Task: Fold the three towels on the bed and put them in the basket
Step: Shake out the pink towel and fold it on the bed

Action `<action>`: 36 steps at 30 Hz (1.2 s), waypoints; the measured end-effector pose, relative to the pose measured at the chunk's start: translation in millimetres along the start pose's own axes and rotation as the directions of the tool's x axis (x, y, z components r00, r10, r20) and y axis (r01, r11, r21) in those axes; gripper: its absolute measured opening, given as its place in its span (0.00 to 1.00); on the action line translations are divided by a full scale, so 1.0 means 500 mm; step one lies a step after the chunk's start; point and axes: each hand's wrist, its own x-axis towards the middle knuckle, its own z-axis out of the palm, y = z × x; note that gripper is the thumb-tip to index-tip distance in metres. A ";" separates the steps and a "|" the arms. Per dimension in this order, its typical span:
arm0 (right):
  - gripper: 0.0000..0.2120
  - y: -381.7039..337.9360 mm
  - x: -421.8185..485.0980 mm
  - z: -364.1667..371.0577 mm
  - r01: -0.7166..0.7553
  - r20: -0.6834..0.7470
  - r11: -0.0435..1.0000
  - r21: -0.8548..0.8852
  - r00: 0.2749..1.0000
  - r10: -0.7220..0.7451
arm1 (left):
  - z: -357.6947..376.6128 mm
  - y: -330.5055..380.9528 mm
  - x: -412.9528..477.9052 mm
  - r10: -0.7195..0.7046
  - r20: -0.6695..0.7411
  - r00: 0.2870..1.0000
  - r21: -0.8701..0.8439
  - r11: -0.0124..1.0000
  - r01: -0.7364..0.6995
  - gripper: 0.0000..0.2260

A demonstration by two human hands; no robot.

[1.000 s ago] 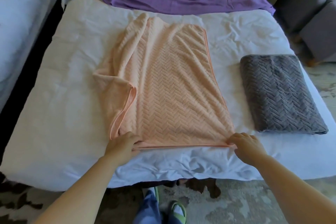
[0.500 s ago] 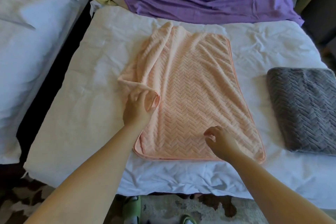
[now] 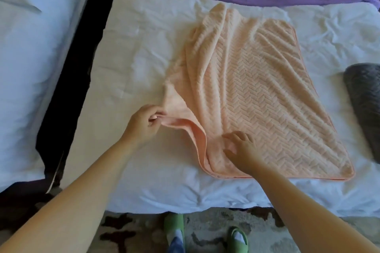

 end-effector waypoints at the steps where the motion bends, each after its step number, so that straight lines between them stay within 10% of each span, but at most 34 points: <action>1: 0.22 -0.019 -0.001 0.017 -0.007 0.048 0.999 -0.047 0.999 0.010 | -0.037 -0.038 -0.048 -0.071 0.031 0.997 0.002 0.997 0.071 0.12; 15: 0.09 -0.086 -0.018 0.072 -0.168 0.143 0.984 -0.054 0.974 0.174 | -0.067 -0.280 -0.233 -0.446 0.103 0.889 0.187 0.887 0.423 0.06; 20: 0.07 -0.106 0.024 0.035 -0.108 -0.011 0.991 0.076 0.994 0.109 | -0.069 -0.218 -0.129 -0.401 -0.057 0.914 0.094 0.909 0.405 0.02; 36: 0.08 -0.078 0.395 -0.185 -0.070 -0.139 0.958 0.279 0.984 0.113 | 0.049 -0.066 0.450 -0.286 0.103 0.953 0.121 0.954 0.273 0.18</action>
